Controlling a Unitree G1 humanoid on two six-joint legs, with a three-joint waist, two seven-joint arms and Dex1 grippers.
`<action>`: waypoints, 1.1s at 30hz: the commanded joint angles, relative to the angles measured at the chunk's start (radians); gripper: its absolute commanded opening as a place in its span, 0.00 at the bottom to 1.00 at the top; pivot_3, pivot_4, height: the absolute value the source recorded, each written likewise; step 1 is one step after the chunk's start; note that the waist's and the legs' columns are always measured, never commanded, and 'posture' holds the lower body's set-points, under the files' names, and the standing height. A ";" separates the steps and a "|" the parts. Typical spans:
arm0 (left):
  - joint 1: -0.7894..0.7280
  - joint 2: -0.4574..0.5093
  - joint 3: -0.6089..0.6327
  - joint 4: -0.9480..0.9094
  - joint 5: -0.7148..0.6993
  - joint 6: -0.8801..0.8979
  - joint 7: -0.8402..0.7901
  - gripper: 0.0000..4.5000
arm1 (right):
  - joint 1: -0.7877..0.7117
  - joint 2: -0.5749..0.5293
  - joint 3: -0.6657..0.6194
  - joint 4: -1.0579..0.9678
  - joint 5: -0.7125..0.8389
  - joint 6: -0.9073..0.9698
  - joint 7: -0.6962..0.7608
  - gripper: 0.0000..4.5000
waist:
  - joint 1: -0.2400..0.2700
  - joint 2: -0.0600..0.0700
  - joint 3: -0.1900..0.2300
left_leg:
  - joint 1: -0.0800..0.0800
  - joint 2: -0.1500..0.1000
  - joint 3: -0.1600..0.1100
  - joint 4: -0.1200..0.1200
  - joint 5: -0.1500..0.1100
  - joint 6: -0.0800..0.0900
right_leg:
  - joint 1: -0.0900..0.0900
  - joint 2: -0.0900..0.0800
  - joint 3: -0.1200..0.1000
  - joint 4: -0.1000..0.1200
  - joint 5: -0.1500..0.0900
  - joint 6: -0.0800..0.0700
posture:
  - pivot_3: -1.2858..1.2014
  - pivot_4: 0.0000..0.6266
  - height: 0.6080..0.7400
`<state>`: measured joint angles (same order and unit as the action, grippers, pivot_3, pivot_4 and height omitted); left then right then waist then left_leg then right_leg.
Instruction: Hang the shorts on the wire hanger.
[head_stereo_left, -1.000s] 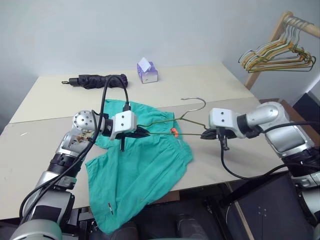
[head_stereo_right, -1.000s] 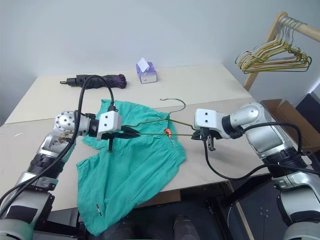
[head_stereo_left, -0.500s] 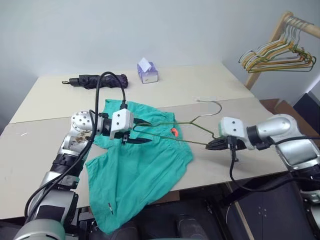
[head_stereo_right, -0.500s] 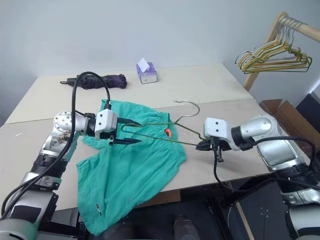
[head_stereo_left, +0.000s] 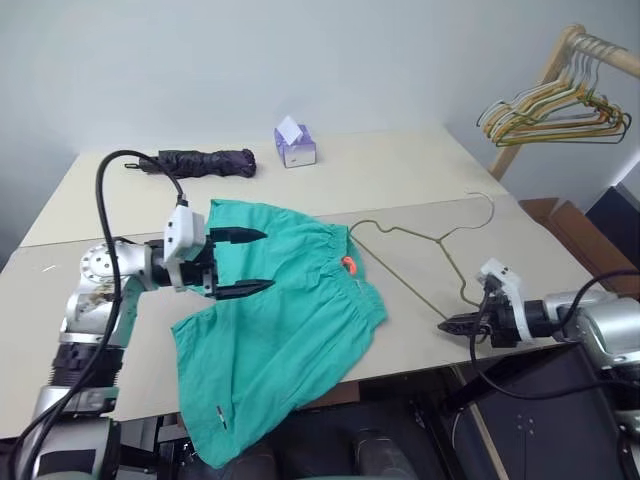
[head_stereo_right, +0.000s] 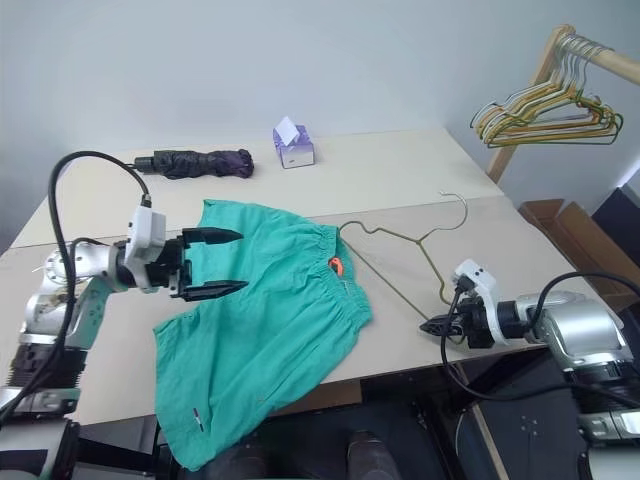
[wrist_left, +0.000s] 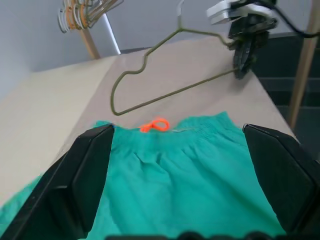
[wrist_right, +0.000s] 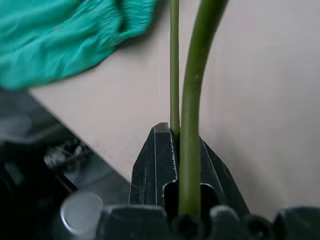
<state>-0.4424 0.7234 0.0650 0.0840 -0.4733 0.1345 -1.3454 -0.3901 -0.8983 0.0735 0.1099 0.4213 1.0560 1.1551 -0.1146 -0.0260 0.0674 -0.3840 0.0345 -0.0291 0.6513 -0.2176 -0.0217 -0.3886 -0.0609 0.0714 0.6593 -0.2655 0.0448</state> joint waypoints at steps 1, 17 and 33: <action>-0.001 0.028 0.045 -0.048 -0.024 0.013 0.010 0.99 | -0.075 -0.001 0.021 0.041 0.018 0.103 -0.011 0.00 | 0.008 0.000 0.000 | 0.000 0.000 0.000 0.000 0.000 0.000 | 0.000 0.000 0.000 0.000 0.000 0.000 | 0.51 0.03 1.00; 0.028 0.034 0.053 -0.098 -0.016 0.026 0.048 0.99 | -0.186 -0.007 0.135 0.119 -0.012 0.057 0.071 0.00 | 0.045 0.000 0.000 | 0.000 0.000 0.002 0.000 0.000 0.000 | 0.000 0.000 0.000 -0.002 0.000 0.000 | 0.52 0.04 1.00; 0.024 0.044 0.049 -0.093 0.004 0.018 0.073 0.99 | -0.175 -0.098 0.211 0.122 -0.035 -0.029 0.211 0.00 | 0.060 0.000 0.000 | 0.000 0.000 0.002 0.000 0.000 0.000 | 0.000 0.000 0.000 -0.002 0.000 0.000 | 0.52 0.04 1.00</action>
<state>-0.4028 0.7546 0.1008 0.0128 -0.4723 0.1567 -1.2816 -0.5469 -0.9710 0.2896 0.2588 0.3940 1.0471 1.3378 -0.0548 -0.0260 0.0675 -0.3843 0.0349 -0.0269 0.6511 -0.2180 -0.0213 -0.3890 -0.0606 0.0714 0.6573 -0.2655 0.0453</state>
